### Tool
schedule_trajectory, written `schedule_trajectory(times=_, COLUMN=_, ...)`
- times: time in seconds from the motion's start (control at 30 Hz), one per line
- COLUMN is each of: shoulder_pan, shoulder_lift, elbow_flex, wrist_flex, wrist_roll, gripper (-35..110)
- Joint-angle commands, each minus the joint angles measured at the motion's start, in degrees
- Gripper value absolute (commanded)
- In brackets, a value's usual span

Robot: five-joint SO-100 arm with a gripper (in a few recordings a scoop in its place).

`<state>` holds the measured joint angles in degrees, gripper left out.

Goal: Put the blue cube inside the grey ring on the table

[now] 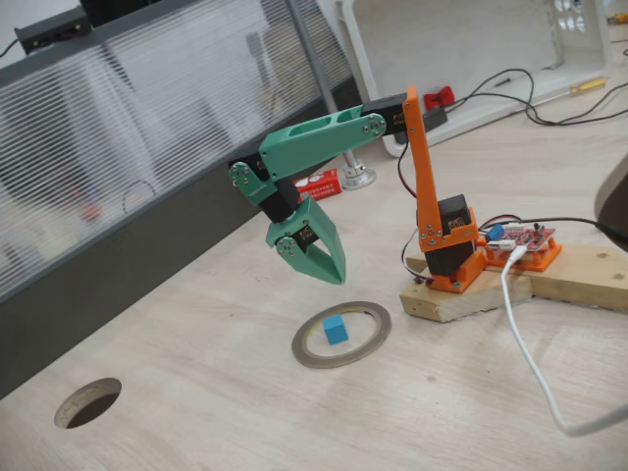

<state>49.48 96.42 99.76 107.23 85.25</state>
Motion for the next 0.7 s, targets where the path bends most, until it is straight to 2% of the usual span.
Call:
schedule_trajectory(times=0.0, shoulder_pan=0.7, shoulder_lift=2.2, elbow_flex=-0.4, wrist_flex=1.1, wrist_roll=0.4, gripper=2)
schedule_trajectory(times=0.53, shoulder_pan=0.4, shoulder_lift=2.5, elbow_flex=-0.2, wrist_flex=1.1, wrist_roll=0.4, gripper=2)
schedule_trajectory(times=0.67, shoulder_pan=0.4, shoulder_lift=8.3, elbow_flex=-0.1, wrist_flex=1.1, wrist_roll=0.4, gripper=2)
